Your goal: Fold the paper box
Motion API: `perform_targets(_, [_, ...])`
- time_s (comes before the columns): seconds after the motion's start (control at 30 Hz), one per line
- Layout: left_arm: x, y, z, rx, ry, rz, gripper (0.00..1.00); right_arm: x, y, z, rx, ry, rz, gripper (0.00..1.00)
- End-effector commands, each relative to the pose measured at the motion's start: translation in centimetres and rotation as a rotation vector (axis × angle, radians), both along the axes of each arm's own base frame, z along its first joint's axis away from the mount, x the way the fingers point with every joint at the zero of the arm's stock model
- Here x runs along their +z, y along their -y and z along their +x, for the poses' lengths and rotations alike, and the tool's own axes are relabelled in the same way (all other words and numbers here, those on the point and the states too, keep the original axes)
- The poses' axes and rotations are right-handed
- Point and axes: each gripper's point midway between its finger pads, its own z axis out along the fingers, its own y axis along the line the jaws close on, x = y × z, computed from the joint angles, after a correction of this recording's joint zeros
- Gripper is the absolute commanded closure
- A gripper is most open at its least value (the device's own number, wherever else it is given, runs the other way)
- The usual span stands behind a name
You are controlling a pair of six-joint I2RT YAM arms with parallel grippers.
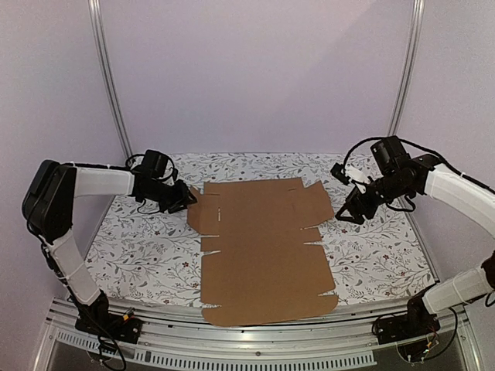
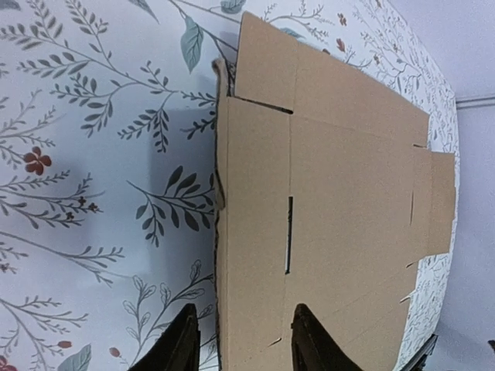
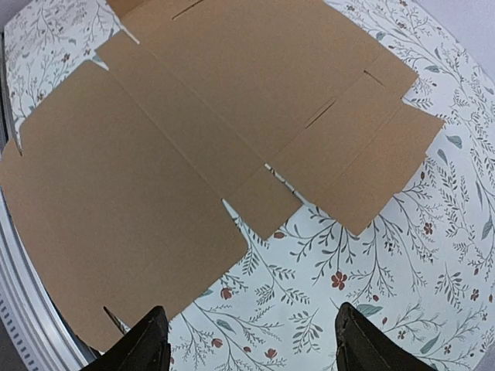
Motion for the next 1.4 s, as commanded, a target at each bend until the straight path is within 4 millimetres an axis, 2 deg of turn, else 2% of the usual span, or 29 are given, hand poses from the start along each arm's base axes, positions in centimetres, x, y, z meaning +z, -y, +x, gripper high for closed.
perform_targets(0.0, [3.0,-0.4,0.7,-0.004,0.034,0.070,0.54,2.0,-0.5,3.5,-0.121,-0.121,0.152,0.28])
perform_targets(0.07, [2.8,-0.6,1.1,-0.036,0.010,0.127,0.52,2.2,-0.5,5.2,-0.178,-0.159,0.164,0.28])
perform_targets(0.13, [2.7,-1.0,1.6,-0.075,-0.012,0.203,0.51,0.4,0.1,7.2,-0.237,-0.210,0.119,0.28])
perform_targets(0.17, [2.2,-1.1,1.8,-0.091,-0.023,0.229,0.50,0.0,0.6,8.1,-0.263,-0.220,0.103,0.28])
perform_targets(0.2, [1.7,-1.2,2.0,-0.102,-0.039,0.245,0.50,-1.3,1.2,9.1,-0.306,-0.274,0.094,0.28])
perform_targets(0.3, [0.1,-1.0,2.3,-0.127,-0.087,0.255,0.50,-2.5,2.5,11.8,-0.401,-0.463,0.196,0.28])
perform_targets(0.43, [-1.0,-0.7,2.6,-0.154,-0.105,0.244,0.53,-5.1,5.3,14.2,-0.489,-0.555,0.219,0.29])
perform_targets(0.53, [-1.6,-1.0,2.8,-0.138,-0.129,0.228,0.60,-6.7,5.6,14.6,-0.487,-0.587,0.209,0.29])
perform_targets(0.6, [-1.9,-1.1,2.9,-0.140,-0.136,0.214,0.68,-7.3,5.3,14.8,-0.473,-0.602,0.219,0.29])
perform_targets(0.77, [-2.4,-0.3,2.9,-0.160,-0.144,0.164,0.83,-9.7,4.9,15.7,-0.468,-0.655,0.229,0.29])
perform_targets(1.07, [-1.5,0.5,3.1,-0.216,-0.037,0.151,0.97,-10.6,3.5,19.1,-0.430,-0.640,0.275,0.33])
perform_targets(1.23, [-0.6,0.6,3.3,-0.241,0.030,0.166,1.00,-11.3,1.7,19.3,-0.390,-0.676,0.300,0.35])
perform_targets(1.37, [0.0,0.7,3.3,-0.249,0.066,0.168,1.00,-11.8,0.4,18.5,-0.358,-0.707,0.291,0.37])
